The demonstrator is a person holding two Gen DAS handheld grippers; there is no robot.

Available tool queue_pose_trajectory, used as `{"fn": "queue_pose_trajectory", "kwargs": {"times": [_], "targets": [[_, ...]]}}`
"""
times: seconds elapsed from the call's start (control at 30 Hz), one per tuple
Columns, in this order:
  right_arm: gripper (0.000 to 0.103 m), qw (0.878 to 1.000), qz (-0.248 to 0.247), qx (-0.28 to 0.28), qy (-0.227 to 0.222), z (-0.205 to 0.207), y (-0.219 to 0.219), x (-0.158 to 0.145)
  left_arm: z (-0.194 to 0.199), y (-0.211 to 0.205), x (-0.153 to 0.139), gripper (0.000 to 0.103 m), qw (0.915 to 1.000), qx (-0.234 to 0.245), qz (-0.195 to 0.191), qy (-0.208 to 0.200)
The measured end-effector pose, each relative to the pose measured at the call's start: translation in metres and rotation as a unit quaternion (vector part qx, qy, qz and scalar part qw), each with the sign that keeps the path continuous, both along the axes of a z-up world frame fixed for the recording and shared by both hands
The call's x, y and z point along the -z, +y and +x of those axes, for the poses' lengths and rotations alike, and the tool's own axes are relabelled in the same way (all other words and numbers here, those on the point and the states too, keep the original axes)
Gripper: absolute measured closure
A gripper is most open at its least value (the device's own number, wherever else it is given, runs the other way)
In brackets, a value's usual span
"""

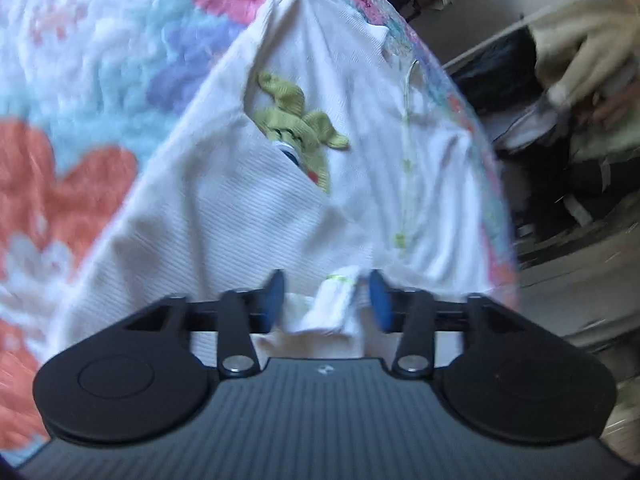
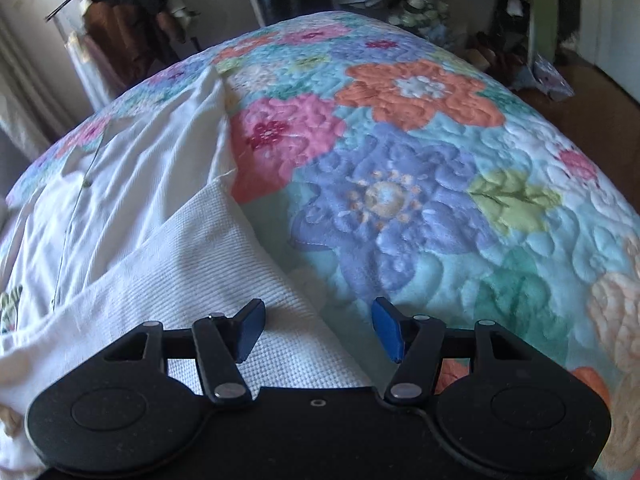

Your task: Fold clothes

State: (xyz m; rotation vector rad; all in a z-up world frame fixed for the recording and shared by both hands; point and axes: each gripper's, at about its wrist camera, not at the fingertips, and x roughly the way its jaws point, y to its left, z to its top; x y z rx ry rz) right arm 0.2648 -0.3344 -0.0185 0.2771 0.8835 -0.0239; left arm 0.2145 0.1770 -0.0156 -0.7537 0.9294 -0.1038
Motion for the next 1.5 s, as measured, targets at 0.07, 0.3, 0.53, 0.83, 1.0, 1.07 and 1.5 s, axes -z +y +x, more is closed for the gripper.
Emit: {"fn": "queue_pose_trajectory", "kwargs": {"times": [0.07,0.3,0.53,0.83,1.0,1.07,1.5], "targets": [[0.059,0.997,-0.030,-0.071,0.007,0.009,0.014,0.008,0.000,-0.006,0.002,0.052,0.9996,0.011,0.023,0.011],[0.098,0.985,-0.134,-0.089,-0.061,-0.017,0.030,-0.022,-0.001,-0.005,0.016,0.053,0.9993,0.014,0.021,0.028],[0.097,0.989,-0.134,-0.058,-0.004,-0.003,0.024,0.005,0.003,-0.018,0.014,0.053,0.9982,0.035,0.044,0.021],[0.060,0.966,-0.249,-0.022,-0.059,-0.019,0.044,-0.013,-0.014,-0.011,-0.013,0.052,0.9966,0.043,0.070,0.005],[0.059,0.970,-0.146,-0.109,-0.159,-0.043,0.069,-0.044,-0.029,-0.017,-0.021,0.048,0.9900,0.084,0.113,0.006],[0.057,0.963,-0.133,-0.167,-0.166,-0.047,0.091,-0.045,-0.033,-0.022,-0.023,0.043,0.9862,0.096,0.135,0.006],[0.046,0.932,-0.088,-0.344,-0.075,-0.050,0.173,-0.017,-0.009,-0.067,-0.002,0.089,0.9608,0.127,0.244,-0.036]]}}
